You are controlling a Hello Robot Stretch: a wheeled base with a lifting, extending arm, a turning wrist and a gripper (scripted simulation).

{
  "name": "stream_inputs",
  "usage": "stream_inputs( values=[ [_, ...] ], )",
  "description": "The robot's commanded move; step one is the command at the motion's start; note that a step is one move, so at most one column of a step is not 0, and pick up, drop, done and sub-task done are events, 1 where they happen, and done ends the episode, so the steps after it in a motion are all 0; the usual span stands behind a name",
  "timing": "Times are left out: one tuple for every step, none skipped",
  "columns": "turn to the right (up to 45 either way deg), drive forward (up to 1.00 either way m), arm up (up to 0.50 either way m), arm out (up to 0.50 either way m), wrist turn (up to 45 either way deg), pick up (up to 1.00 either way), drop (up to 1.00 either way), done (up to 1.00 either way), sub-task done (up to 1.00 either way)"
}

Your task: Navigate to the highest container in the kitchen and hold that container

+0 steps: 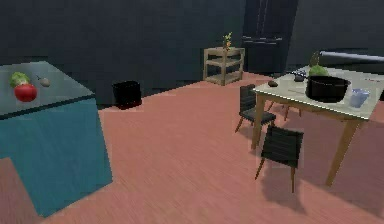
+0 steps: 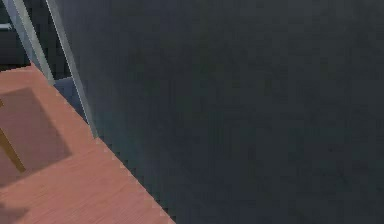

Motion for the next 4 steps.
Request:
stream_inputs(
  values=[
    [6.0,0.0,0.0,0.0,0.0,0.0,0.0,0.0,0.0],
    [0.0,0.2,0.0,0.0,0.0,0.0,0.0,0.0,0.0],
    [-15.0,0.0,0.0,0.0,0.0,0.0,0.0,0.0,0.0],
    [0.0,1.0,0.0,0.0,0.0,0.0,0.0,0.0,0.0]
  ],
)
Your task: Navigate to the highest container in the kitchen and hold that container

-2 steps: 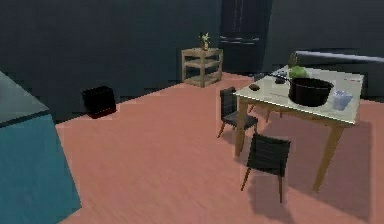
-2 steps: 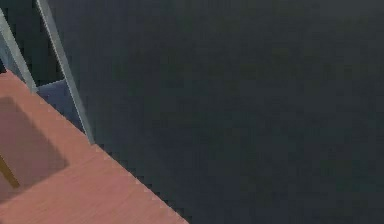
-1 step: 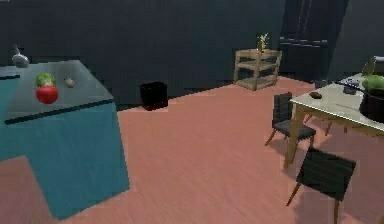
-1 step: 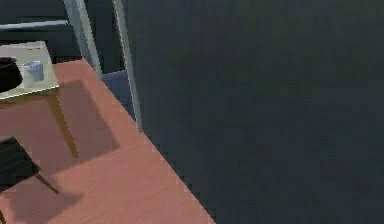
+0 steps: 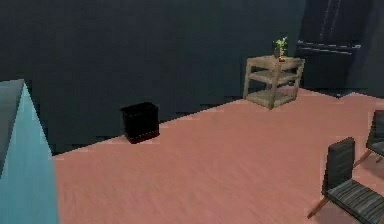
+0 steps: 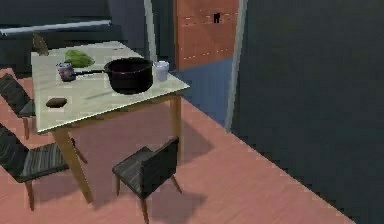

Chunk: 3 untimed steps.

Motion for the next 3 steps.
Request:
stream_inputs(
  values=[
    [-21.0,0.0,0.0,0.0,0.0,0.0,0.0,0.0,0.0],
    [0.0,0.1,0.0,0.0,0.0,0.0,0.0,0.0,0.0],
    [3.0,0.0,0.0,0.0,0.0,0.0,0.0,0.0,0.0]
  ],
)
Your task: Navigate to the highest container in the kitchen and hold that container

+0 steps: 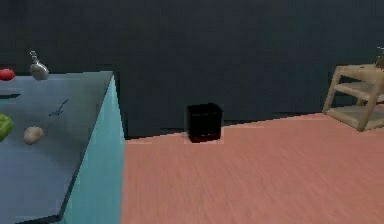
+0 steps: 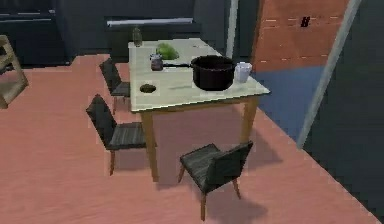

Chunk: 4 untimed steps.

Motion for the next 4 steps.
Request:
stream_inputs(
  values=[
    [-15.0,0.0,0.0,0.0,0.0,0.0,0.0,0.0,0.0],
    [0.0,0.3,0.0,0.0,0.0,0.0,0.0,0.0,0.0],
    [18.0,0.0,0.0,0.0,0.0,0.0,0.0,0.0,0.0],
    [0.0,1.0,0.0,0.0,0.0,0.0,0.0,0.0,0.0]
  ],
)
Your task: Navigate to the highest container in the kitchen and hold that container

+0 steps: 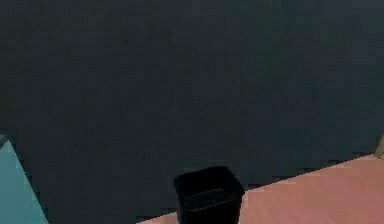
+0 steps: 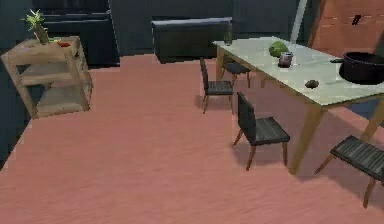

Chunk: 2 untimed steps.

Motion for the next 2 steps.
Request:
stream_inputs(
  values=[
    [45.0,0.0,0.0,0.0,0.0,0.0,0.0,0.0,0.0],
    [45.0,0.0,0.0,0.0,0.0,0.0,0.0,0.0,0.0]
  ],
)
